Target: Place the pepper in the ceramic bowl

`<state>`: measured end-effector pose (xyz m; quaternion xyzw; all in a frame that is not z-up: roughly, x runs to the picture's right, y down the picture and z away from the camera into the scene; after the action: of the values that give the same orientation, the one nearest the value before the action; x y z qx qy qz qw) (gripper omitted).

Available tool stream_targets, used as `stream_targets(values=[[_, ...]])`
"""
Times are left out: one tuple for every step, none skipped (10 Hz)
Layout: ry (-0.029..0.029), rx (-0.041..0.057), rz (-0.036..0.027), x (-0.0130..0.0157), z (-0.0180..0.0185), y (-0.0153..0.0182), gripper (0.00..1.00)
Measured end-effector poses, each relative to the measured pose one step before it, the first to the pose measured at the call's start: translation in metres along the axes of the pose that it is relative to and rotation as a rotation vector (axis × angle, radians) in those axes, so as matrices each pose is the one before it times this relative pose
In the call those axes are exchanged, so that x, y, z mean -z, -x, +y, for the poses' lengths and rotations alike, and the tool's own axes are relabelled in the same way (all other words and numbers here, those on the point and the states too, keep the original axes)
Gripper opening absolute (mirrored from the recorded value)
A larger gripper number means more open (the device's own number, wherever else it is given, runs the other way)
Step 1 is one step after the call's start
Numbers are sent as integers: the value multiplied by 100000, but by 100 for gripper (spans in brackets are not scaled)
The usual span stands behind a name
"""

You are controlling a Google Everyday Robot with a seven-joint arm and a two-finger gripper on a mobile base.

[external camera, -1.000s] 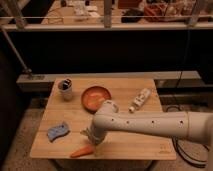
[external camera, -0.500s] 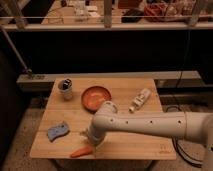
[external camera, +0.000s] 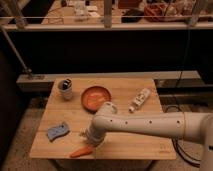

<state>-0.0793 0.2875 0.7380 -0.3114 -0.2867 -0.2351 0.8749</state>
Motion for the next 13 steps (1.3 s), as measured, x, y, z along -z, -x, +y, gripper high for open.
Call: stream_targets(values=[[70,-101,-104,-58,58,-74,75],[179,42,-287,-113,11,-6,76],[205,249,-149,-83,-68,98,72],[237,366,-162,-105,-102,157,64],[229,99,-115,-80,-36,27,54],[120,-157,-143,-27,35,-84,43],[133,-68,-87,-54,25,-76,33],[131,126,-45,23,-33,96,22],[53,316,-3,131,-67,201,15],[141,77,50,101,-10,132,12],[-281,-460,447,351,-87,85,12],[-635,-864,729,659,-144,-55,12],[-328,-803,273,726,-139,-551,15]])
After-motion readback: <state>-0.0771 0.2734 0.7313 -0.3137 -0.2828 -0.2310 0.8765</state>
